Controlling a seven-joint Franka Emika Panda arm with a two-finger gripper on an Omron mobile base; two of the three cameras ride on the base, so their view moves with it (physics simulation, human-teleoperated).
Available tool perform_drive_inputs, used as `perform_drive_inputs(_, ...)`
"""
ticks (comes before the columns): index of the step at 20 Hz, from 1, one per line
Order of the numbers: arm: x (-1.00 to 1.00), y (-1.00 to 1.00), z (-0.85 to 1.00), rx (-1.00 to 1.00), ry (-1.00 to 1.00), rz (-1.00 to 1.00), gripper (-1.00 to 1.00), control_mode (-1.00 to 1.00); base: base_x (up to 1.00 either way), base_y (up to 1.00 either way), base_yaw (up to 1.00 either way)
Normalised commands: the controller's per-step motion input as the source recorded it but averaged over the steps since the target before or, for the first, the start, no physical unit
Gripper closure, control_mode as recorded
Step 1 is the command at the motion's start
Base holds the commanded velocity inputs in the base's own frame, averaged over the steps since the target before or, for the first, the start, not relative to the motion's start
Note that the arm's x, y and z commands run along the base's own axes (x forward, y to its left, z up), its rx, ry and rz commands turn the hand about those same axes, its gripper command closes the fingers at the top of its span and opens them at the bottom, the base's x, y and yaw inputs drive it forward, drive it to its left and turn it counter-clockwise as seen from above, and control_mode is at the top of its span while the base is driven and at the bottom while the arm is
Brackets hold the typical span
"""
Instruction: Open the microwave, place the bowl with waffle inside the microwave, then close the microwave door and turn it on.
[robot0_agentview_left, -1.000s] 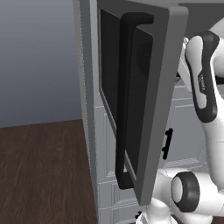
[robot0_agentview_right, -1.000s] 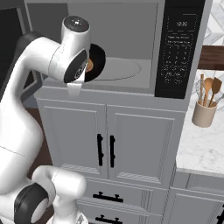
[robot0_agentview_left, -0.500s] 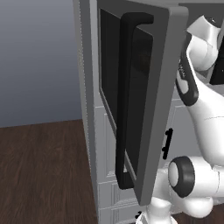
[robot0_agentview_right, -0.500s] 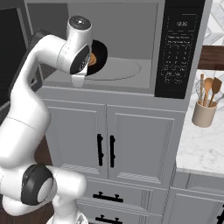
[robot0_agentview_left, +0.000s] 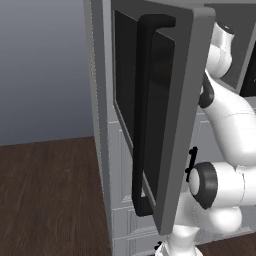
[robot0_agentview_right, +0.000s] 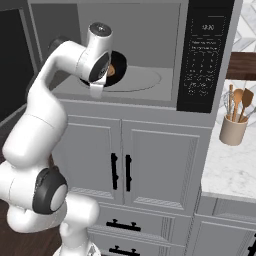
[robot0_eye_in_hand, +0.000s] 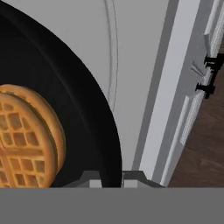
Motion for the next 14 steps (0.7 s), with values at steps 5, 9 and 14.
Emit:
perform_drive_inputs(5, 0.38, -0.10, -0.24, 0.00, 0.11, 0.00, 1.00, -1.00, 0.00, 0.00, 0.00)
perform_drive_inputs(9, 0.29, -0.14, 0.00, 0.00, 0.00, 0.00, 1.00, -1.00, 0.00, 0.00, 0.00)
perform_drive_inputs(14, 0.41, -0.08, 0.00, 0.00, 0.00, -0.03, 1.00, -1.00, 0.00, 0.00, 0.00)
